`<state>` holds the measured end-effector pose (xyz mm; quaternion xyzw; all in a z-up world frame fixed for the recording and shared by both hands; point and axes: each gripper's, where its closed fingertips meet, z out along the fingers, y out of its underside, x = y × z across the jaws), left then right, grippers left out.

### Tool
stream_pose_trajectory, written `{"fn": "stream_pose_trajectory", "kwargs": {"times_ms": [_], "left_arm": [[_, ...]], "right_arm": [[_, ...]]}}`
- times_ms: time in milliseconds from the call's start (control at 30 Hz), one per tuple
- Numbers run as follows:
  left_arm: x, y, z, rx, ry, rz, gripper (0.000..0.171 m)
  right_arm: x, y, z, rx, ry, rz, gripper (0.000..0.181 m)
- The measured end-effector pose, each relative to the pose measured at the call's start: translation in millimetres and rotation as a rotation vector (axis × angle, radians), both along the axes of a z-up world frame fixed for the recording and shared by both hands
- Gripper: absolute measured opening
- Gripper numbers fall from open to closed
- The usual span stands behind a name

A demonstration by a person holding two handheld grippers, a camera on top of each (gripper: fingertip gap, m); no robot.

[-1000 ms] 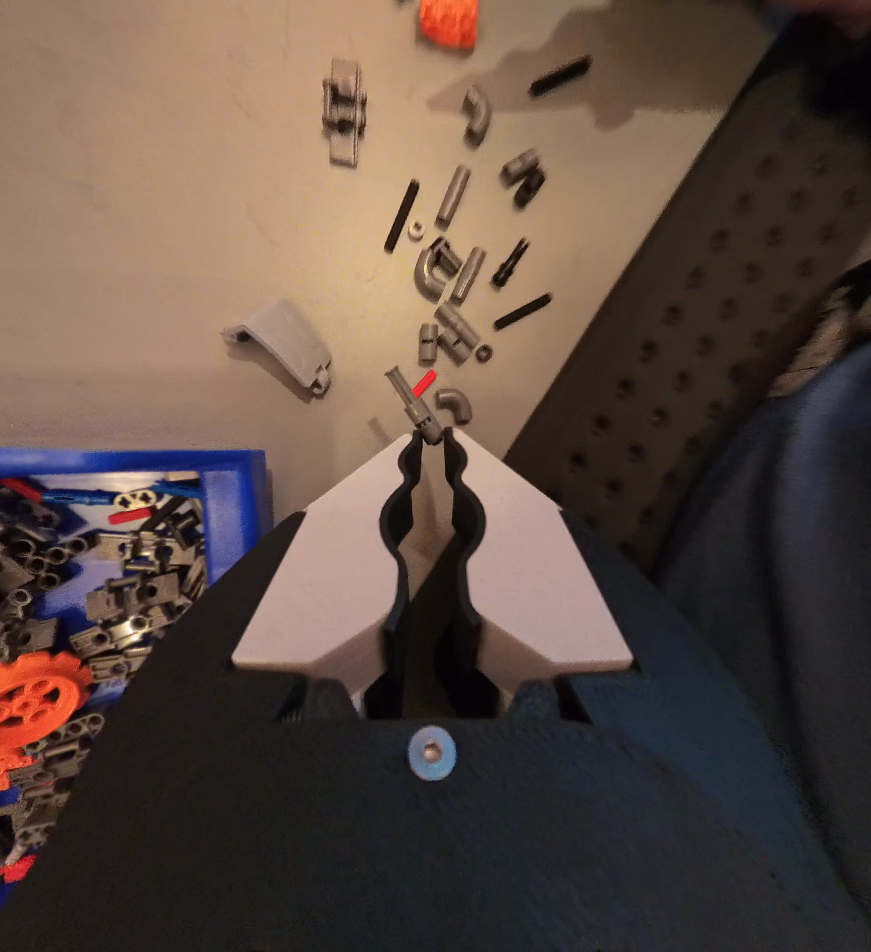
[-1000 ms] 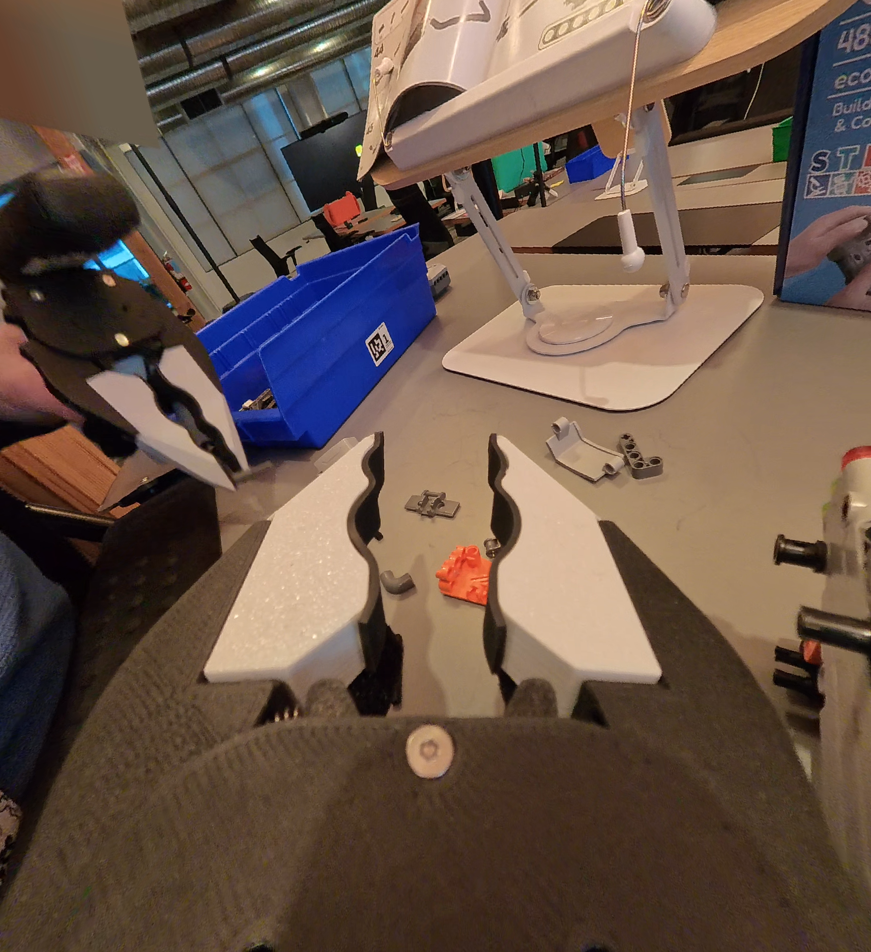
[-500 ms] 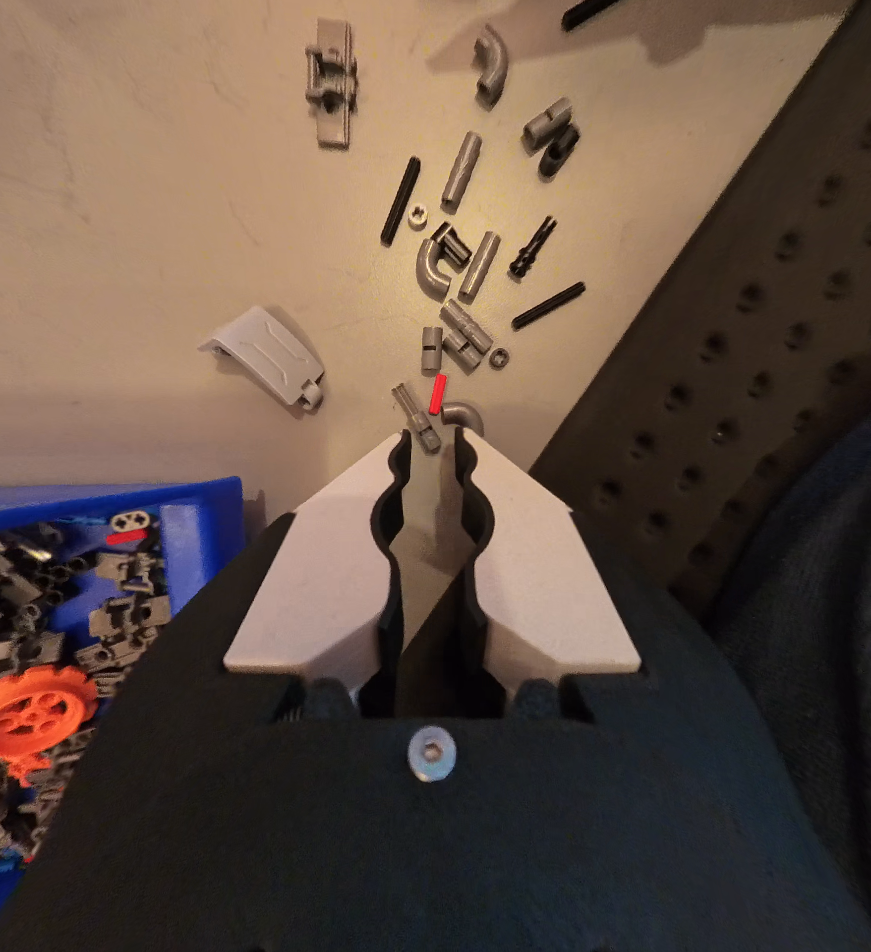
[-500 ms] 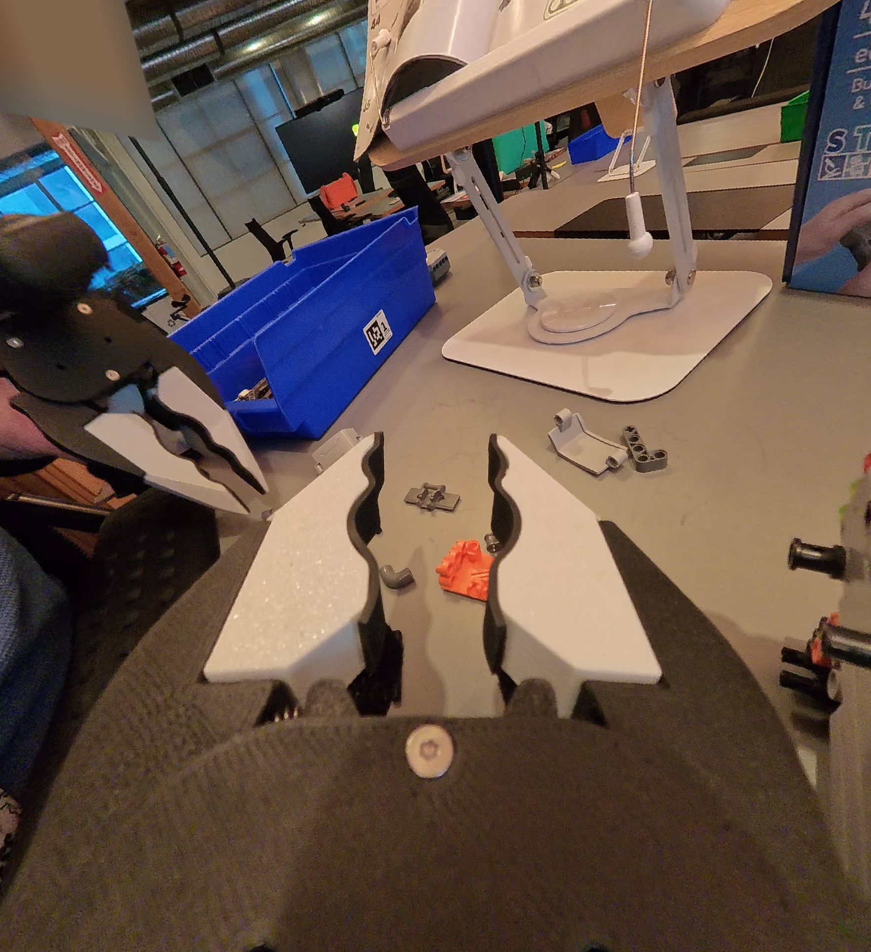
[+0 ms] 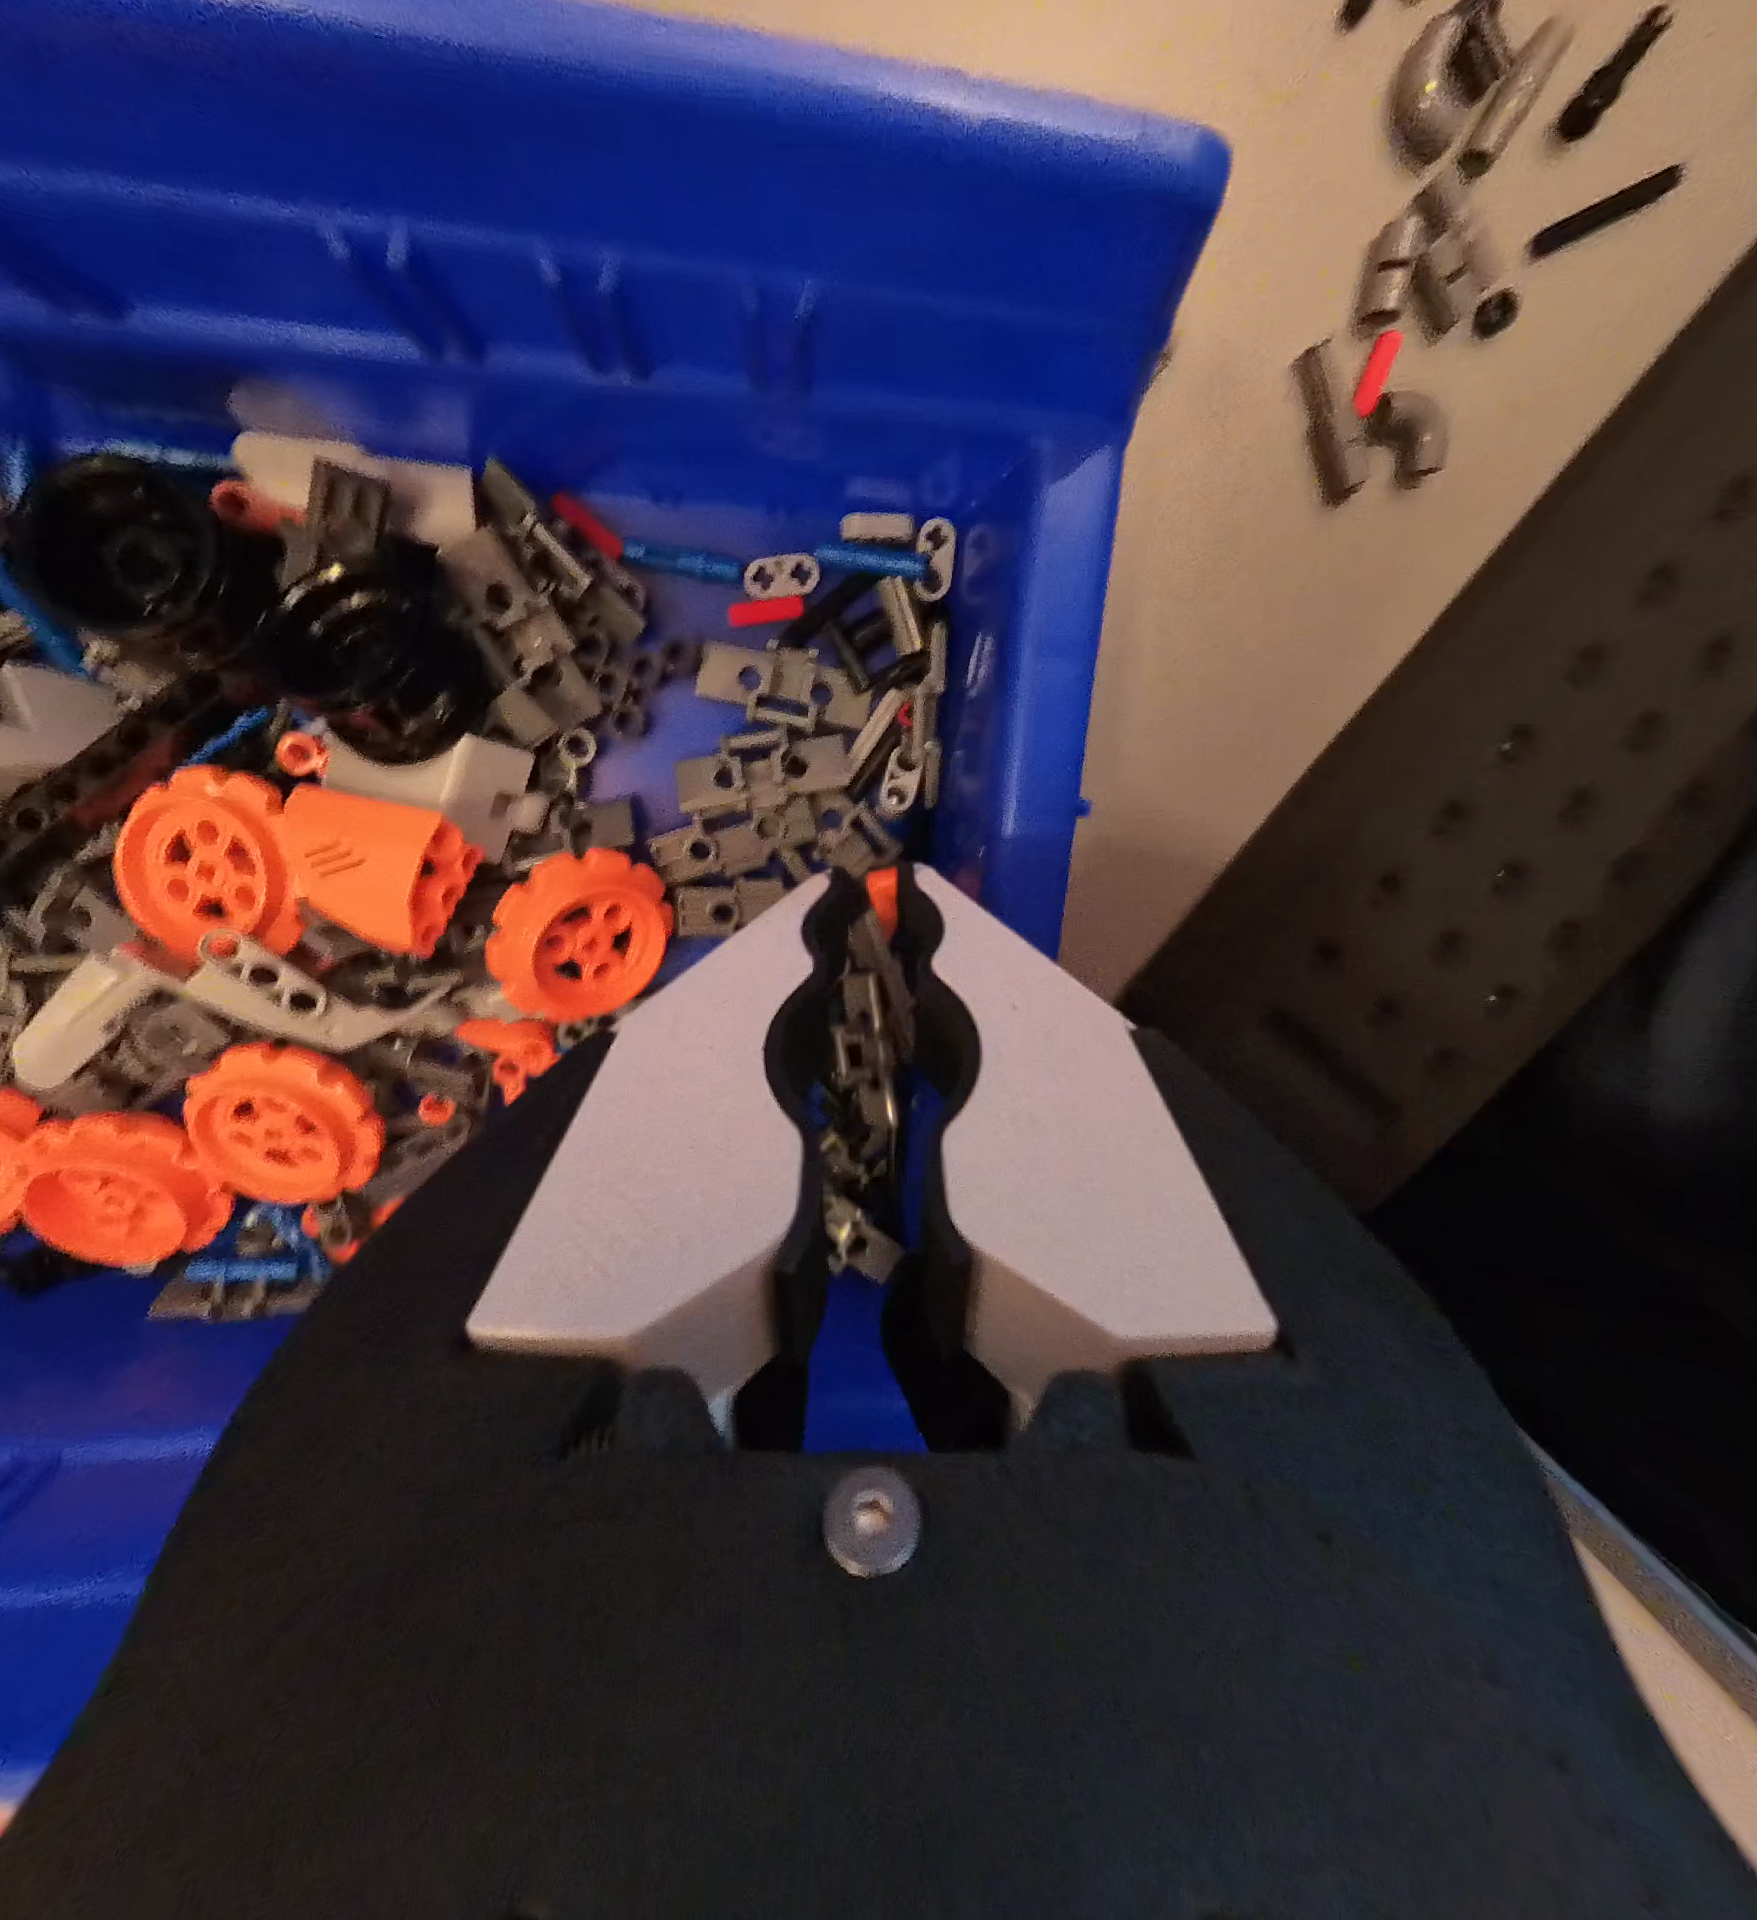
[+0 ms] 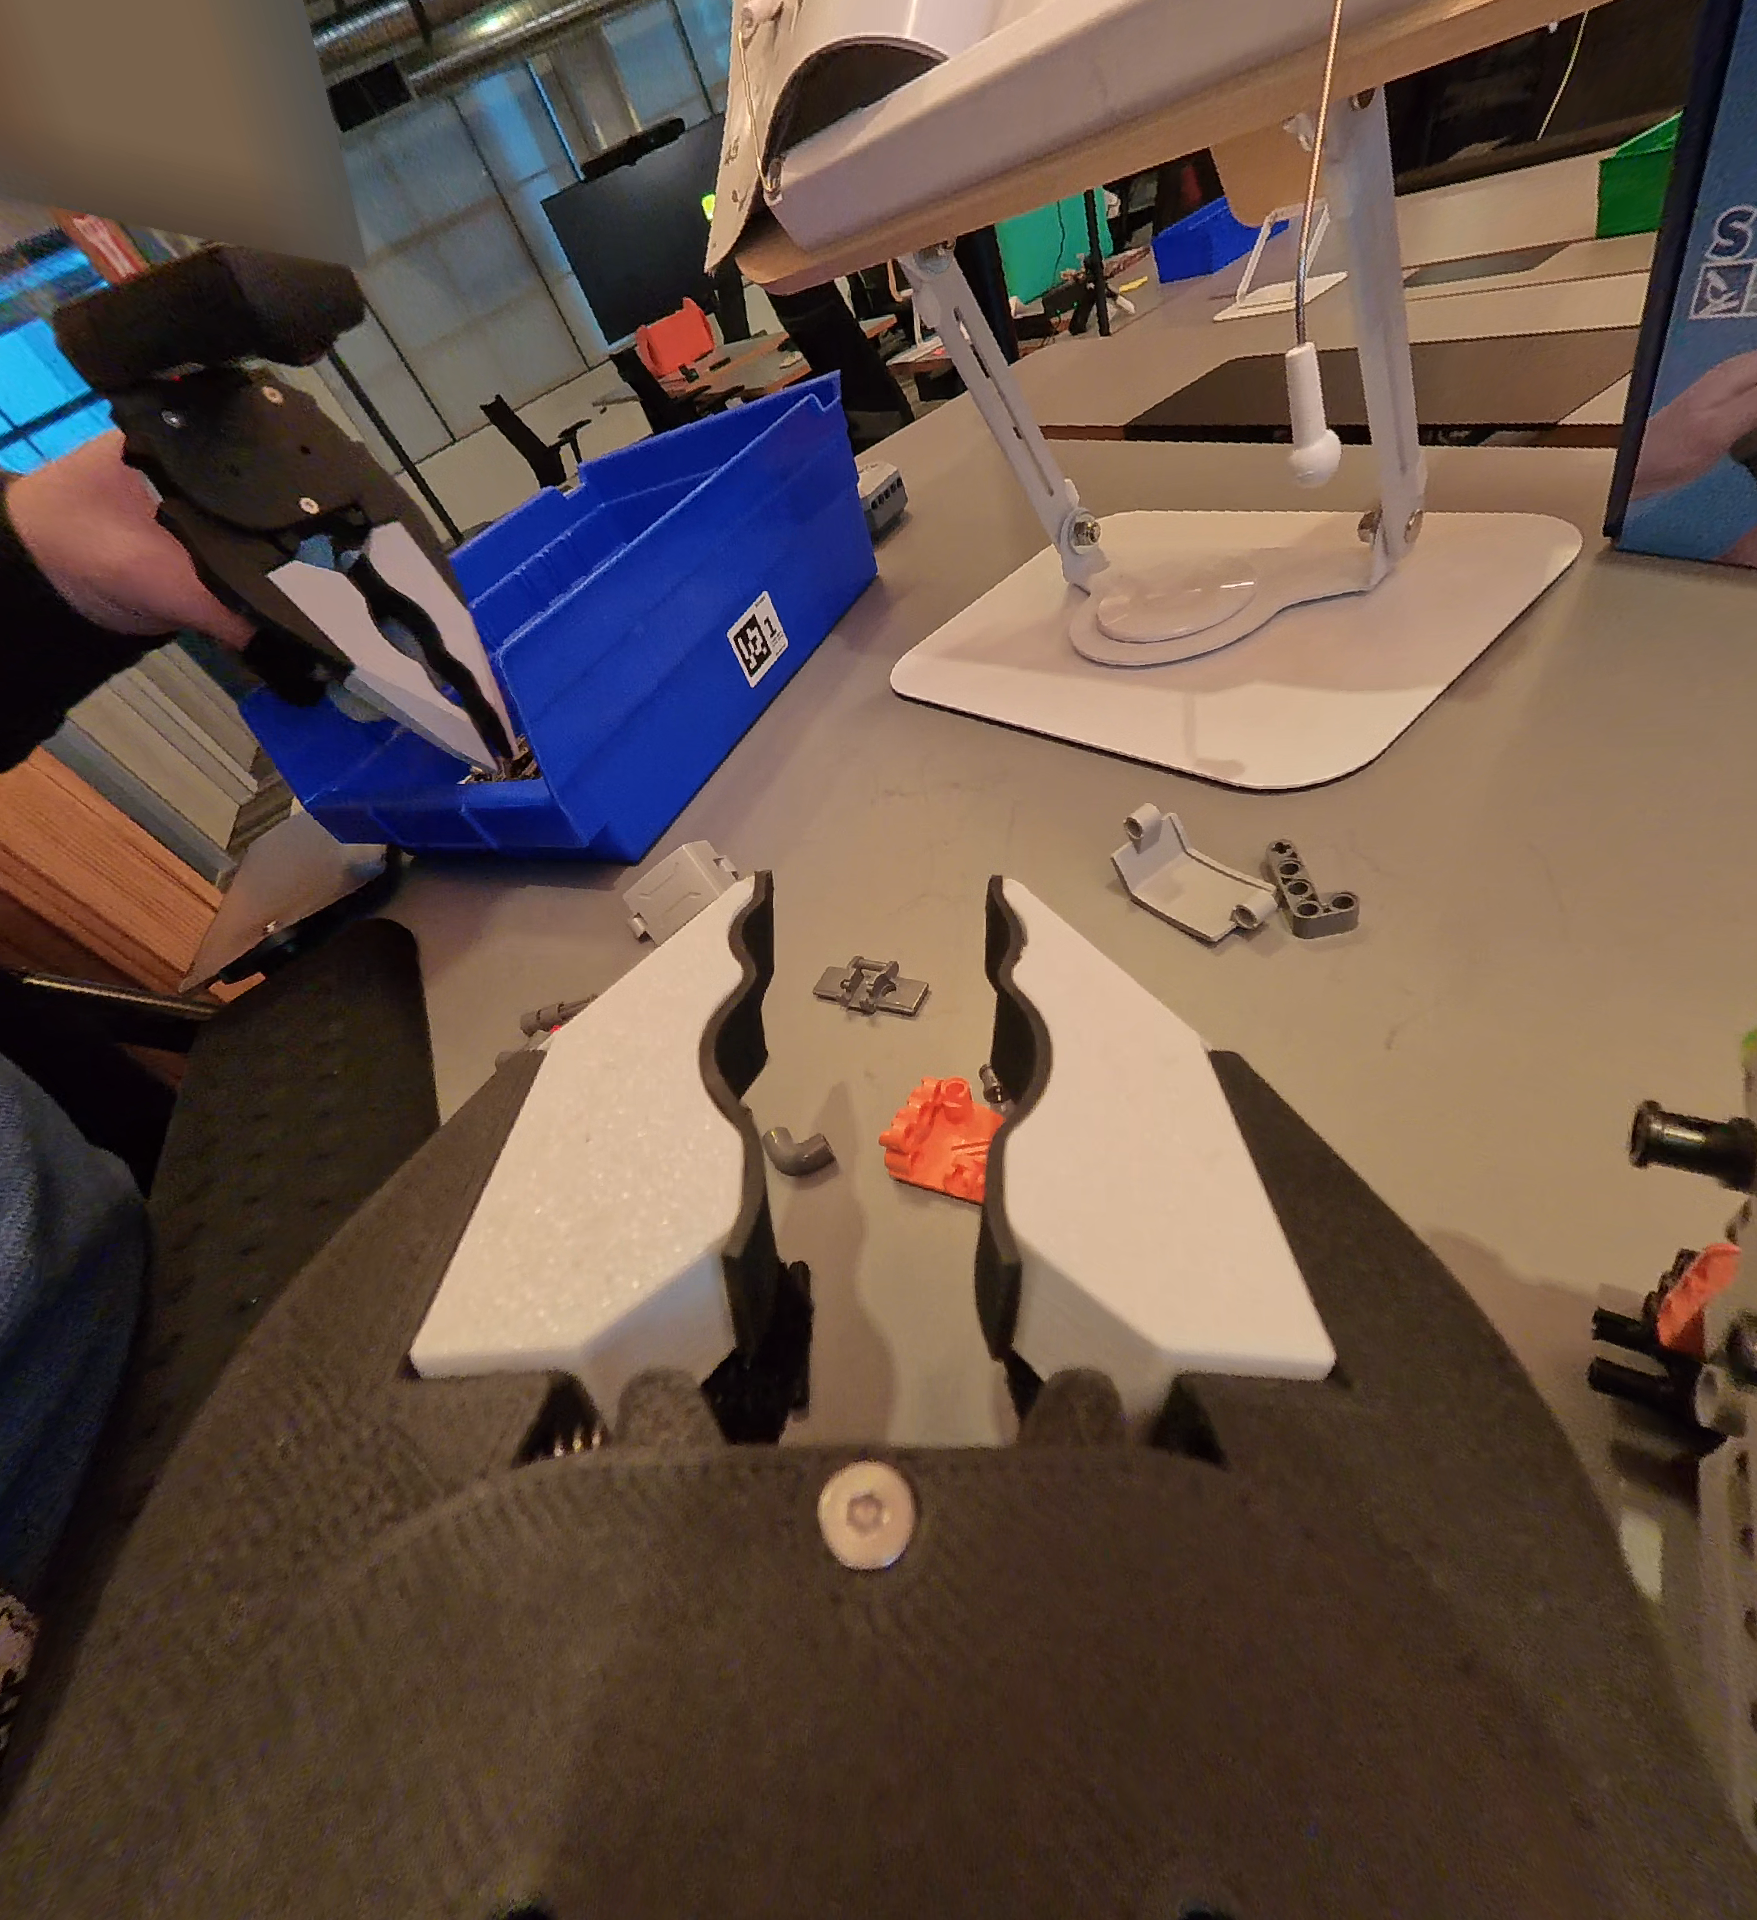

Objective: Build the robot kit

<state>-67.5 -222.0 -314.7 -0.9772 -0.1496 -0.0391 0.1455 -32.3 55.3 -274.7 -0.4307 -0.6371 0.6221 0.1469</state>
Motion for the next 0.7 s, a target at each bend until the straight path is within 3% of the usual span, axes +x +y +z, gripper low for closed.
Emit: {"fn": "stream_pose_trajectory", "kwargs": {"times_ms": [200, 400, 700], "left_arm": [[-1, 30, -10, 0.067, -0.071, -0.056, 0.005], [1, 38, -26, 0.045, -0.155, -0.063, 0.000], [-27, 2, -36, -0.085, -0.068, 0.069, 0.000]], "right_arm": [[-1, 1, 0, -0.004, -0.004, -0.007, 0.038], [-1, 2, 0, -0.008, -0.008, -0.011, 0.039], [-2, 3, -1, -0.019, -0.015, -0.013, 0.039]]}}
